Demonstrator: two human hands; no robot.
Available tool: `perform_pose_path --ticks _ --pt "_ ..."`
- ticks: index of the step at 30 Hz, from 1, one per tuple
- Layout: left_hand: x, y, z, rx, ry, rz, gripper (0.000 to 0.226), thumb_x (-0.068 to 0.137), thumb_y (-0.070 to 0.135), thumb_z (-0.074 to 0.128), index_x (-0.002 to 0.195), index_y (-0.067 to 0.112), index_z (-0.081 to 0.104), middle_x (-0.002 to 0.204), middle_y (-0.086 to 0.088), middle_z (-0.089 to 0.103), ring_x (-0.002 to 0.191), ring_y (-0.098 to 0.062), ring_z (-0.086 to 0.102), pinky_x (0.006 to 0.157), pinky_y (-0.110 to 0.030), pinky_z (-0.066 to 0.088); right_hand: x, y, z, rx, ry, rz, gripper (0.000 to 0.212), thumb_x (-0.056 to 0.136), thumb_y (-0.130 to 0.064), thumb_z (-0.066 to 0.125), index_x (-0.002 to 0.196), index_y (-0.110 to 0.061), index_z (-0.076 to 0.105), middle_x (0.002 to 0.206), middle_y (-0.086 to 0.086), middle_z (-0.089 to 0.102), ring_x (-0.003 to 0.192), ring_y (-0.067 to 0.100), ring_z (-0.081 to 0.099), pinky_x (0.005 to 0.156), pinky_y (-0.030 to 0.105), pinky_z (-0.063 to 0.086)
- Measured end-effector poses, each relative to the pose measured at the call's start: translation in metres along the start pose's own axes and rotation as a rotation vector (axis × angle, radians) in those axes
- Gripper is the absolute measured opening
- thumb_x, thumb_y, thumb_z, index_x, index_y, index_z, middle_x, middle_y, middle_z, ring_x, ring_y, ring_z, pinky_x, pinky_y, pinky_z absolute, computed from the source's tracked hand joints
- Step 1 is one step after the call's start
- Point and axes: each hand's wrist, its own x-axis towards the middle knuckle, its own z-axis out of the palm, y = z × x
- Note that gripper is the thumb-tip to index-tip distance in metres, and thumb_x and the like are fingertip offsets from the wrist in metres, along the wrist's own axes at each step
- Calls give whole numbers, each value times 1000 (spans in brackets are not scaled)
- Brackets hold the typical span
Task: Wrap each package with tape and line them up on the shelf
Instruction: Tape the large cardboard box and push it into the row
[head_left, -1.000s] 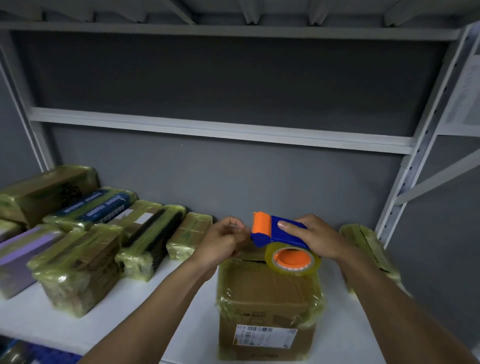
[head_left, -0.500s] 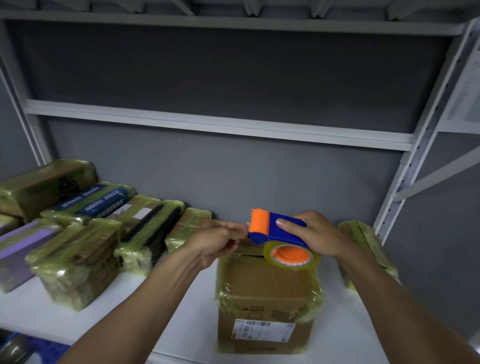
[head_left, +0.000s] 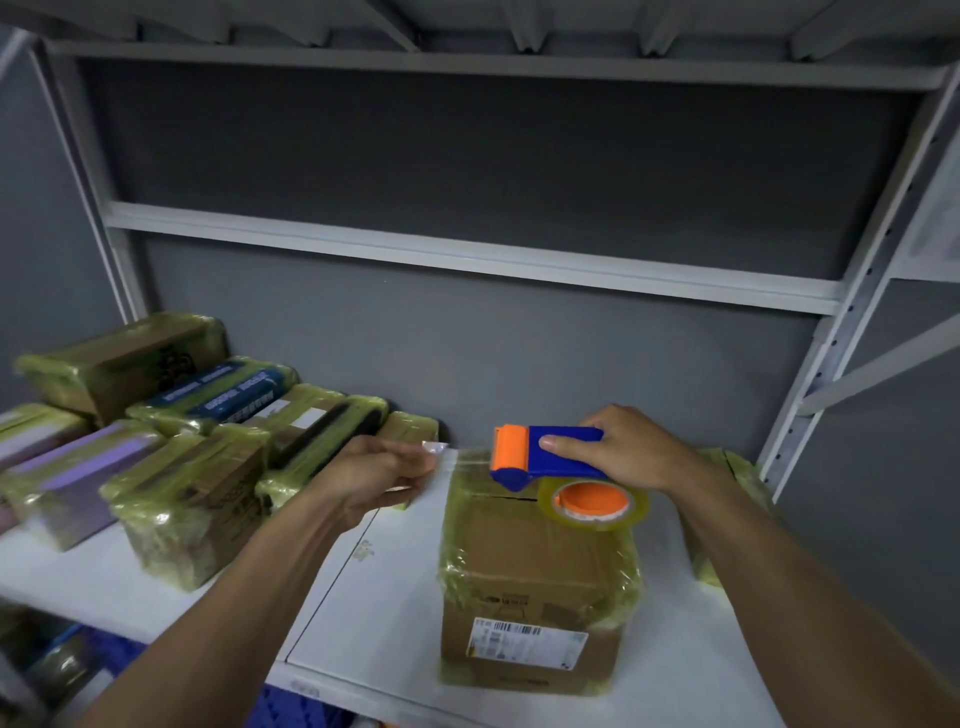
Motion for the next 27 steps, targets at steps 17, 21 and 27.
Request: perform_pose_path --ticks 17,21,27 --pt "17 -53 -43 -298 183 -111 14 80 9 84 79 3 72 65 -6 64 58 -12 60 60 -17 57 27 -41 -8 -218 -49 200 77 55 -94 66 65 -18 67 58 -3 67 58 14 67 59 30 46" --pt "23 -74 -42 -286 269 -100 33 71 12 92 95 5 71 70 -4 69 57 -10 62 60 -16 56 34 -48 0 -267 -87 283 75 52 -91 72 65 -17 65 55 -5 63 57 14 62 56 28 42" --pt "33 -105 -34 -273 275 -145 41 70 15 94 103 9 70 65 -3 71 58 -12 66 66 -21 55 36 -48 12 -305 -81 357 72 52 -86 79 59 -16 60 53 -4 59 54 15 57 56 30 39"
